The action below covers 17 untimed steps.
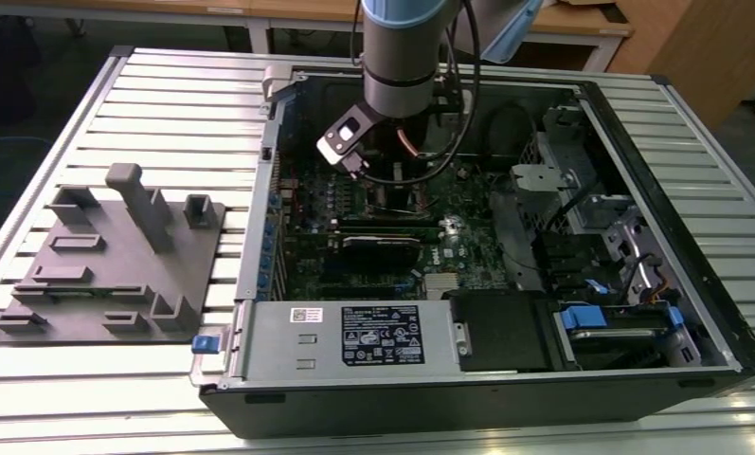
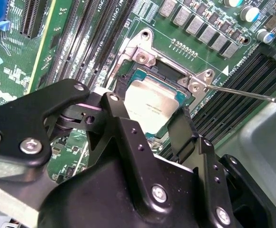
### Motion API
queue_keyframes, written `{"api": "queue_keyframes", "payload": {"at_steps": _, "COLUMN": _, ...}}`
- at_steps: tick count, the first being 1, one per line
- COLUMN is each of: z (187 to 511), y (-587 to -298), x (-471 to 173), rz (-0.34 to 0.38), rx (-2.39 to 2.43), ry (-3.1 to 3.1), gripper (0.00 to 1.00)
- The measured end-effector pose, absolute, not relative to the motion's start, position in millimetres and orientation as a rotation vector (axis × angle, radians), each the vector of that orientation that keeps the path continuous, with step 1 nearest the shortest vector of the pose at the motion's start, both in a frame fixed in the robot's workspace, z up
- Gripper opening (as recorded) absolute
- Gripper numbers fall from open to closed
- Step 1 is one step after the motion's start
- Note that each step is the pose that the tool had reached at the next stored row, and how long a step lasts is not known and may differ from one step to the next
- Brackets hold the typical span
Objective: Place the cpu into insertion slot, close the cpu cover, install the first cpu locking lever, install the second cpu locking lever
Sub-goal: 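Place the cpu into insertion slot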
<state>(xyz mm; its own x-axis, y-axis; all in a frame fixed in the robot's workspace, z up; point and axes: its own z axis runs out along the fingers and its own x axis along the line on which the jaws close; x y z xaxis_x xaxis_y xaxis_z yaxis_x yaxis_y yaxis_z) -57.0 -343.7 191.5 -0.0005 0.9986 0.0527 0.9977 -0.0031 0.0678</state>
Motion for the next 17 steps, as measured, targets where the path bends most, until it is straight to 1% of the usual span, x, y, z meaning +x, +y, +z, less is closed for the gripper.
{"api": "queue_keyframes", "payload": {"at_steps": 17, "z": 202.7, "y": -343.7, "x": -56.2, "rz": 0.133, "rx": 2.214, "ry": 2.211, "gripper": 0.61}}
